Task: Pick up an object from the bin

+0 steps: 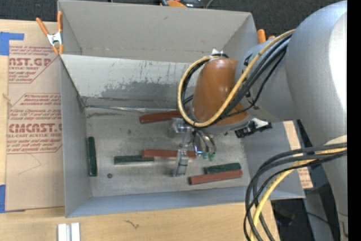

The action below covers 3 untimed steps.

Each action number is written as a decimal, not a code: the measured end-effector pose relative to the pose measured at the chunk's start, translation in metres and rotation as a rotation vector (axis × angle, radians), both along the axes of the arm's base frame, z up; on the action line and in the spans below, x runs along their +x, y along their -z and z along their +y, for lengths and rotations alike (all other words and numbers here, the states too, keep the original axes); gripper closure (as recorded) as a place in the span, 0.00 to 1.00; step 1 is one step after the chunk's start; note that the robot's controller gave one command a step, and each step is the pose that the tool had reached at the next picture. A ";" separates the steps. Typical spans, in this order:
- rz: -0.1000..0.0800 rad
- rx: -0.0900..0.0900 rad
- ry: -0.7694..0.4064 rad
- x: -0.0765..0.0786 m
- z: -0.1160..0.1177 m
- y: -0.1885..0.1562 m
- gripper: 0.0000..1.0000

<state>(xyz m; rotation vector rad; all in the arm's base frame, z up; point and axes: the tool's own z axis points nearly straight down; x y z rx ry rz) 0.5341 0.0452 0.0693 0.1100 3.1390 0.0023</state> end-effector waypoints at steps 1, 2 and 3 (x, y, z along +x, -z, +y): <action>0.000 0.000 0.001 0.000 -0.001 0.000 1.00; -0.008 -0.001 0.021 -0.004 -0.022 -0.157 1.00; 0.004 -0.001 0.150 -0.007 -0.027 -0.101 1.00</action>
Offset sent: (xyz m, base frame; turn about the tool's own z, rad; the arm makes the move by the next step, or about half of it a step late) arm 0.0000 0.0000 0.0000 0.0000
